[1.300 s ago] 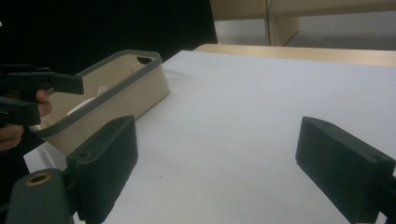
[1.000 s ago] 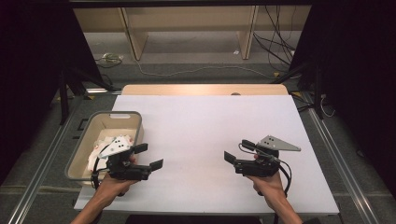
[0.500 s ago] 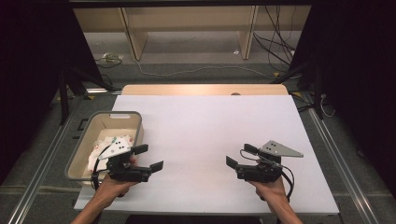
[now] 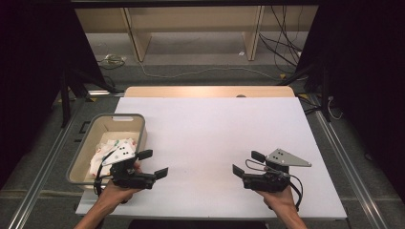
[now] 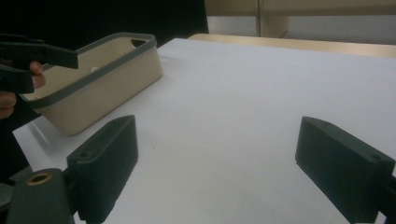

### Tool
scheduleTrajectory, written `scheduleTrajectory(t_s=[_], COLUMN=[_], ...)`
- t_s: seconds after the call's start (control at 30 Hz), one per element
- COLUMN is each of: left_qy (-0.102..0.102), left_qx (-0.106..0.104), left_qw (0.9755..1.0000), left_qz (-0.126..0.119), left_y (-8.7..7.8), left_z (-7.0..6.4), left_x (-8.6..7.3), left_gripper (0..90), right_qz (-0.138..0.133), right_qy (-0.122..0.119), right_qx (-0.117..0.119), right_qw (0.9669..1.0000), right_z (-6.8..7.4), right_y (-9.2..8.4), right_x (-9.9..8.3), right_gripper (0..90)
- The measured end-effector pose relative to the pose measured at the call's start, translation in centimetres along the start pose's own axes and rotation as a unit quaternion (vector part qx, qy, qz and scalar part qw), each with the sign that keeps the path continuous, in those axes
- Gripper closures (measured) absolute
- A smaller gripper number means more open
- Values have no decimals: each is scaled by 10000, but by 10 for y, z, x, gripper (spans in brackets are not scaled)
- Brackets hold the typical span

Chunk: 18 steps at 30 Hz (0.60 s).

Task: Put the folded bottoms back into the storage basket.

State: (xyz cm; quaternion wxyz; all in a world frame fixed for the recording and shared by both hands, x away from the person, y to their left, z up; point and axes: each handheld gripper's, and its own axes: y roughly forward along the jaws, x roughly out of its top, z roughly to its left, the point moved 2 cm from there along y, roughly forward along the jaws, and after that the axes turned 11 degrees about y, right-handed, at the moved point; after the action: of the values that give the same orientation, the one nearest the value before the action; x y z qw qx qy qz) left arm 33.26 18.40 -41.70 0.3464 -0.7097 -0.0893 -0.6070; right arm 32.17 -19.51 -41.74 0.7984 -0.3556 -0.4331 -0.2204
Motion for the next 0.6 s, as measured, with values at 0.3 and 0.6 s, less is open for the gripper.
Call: scheduleTrajectory(t_s=[0.3,0.6], left_qy=[48,107], left_qx=[3,41], left_qw=[10000,9998], left_qz=[-85,-163], left_y=[-1,-2], left_z=[-3,-8], left_x=[-3,-5], left_gripper=[76,50], right_qz=[-15,-123], right_qy=[-24,-50], right_qx=[-38,-109], right_qw=[10000,9999], right_z=[1,1], right_y=[-4,-11], right_x=[-6,-9], right_gripper=[136,113])
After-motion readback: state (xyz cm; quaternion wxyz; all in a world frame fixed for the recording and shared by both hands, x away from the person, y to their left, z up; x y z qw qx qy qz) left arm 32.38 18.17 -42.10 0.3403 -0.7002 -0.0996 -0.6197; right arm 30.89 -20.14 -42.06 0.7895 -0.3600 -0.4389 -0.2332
